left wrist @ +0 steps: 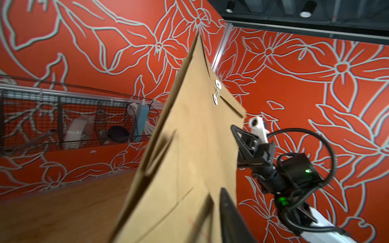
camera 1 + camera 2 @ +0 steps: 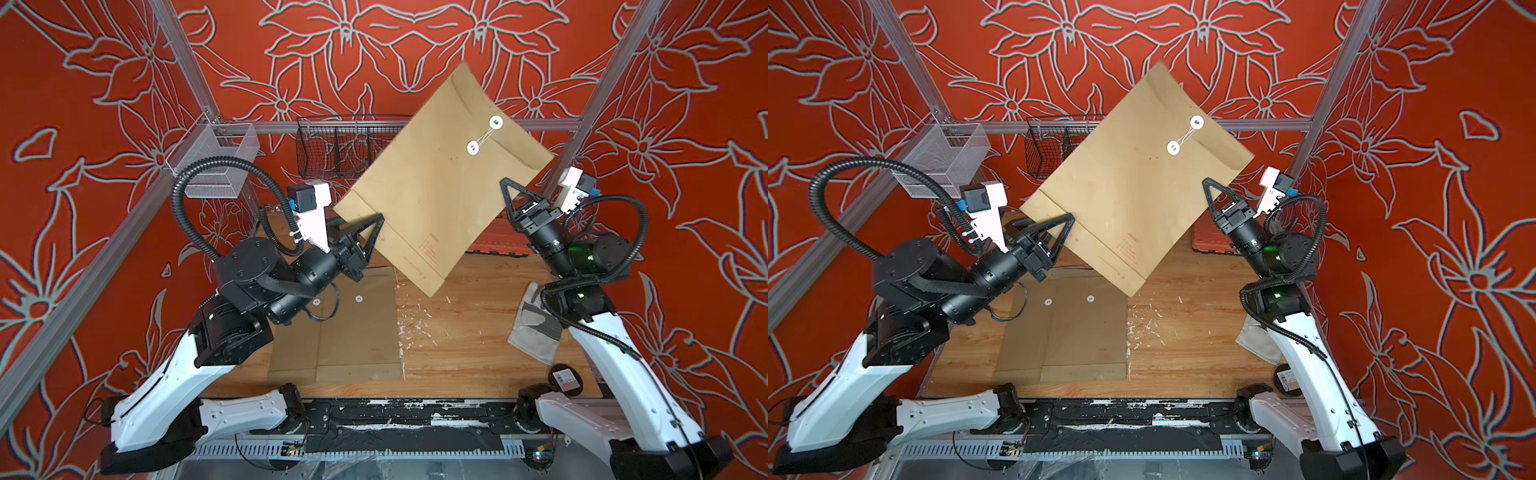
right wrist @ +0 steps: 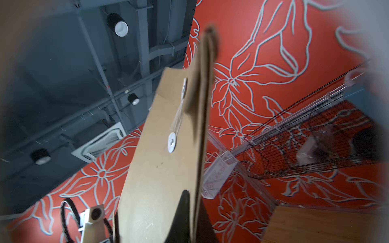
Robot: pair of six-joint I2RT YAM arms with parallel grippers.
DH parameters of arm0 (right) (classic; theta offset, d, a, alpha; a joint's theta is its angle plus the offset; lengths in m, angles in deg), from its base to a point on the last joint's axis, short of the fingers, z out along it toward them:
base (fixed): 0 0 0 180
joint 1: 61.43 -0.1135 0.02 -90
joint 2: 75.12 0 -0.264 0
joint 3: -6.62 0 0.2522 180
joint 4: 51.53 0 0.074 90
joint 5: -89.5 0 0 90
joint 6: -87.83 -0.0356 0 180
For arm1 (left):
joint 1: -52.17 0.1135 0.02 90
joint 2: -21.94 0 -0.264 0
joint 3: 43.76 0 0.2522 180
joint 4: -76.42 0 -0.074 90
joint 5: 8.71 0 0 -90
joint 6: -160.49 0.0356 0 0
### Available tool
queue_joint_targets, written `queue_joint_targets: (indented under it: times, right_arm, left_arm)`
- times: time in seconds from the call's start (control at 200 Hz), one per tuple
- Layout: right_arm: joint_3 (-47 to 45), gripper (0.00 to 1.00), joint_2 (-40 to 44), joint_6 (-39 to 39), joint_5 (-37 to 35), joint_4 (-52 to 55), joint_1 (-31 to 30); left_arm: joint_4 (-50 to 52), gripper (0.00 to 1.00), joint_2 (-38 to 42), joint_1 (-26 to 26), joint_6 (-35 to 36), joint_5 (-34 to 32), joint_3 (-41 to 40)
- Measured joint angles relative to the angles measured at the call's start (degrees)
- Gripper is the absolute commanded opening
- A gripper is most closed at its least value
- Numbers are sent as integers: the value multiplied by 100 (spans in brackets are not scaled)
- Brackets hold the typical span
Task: Open the file bag
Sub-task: Pick up the file bag from the center of the board.
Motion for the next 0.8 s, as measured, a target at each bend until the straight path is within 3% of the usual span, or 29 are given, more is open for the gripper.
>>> queue_joint_targets:
  times: [0.105,0.21,0.315,0.435,0.646,0.801]
  right_arm:
    - [481,0,422,1217,-380,1445,0]
    - [951,0,675,2363,-743,2743,-4]
    - [1425,0,769,3368,-979,3871,0]
    - [1746,0,645,4297,-942,4826,0]
    - [1764,0,369,5230,109,5722,0]
    - [1753,0,323,5289,1220,5668,0]
  left_arm:
    - [634,79,-280,719,-151,-79,317]
    - [1202,84,-448,1764,-345,236,258]
    - [1532,85,-551,2723,-492,909,-28]
    - [1547,85,-566,3475,-595,2020,-424]
    - [597,96,-256,3722,-516,4046,-1453]
    - [-52,100,116,3724,-553,4929,-1897]
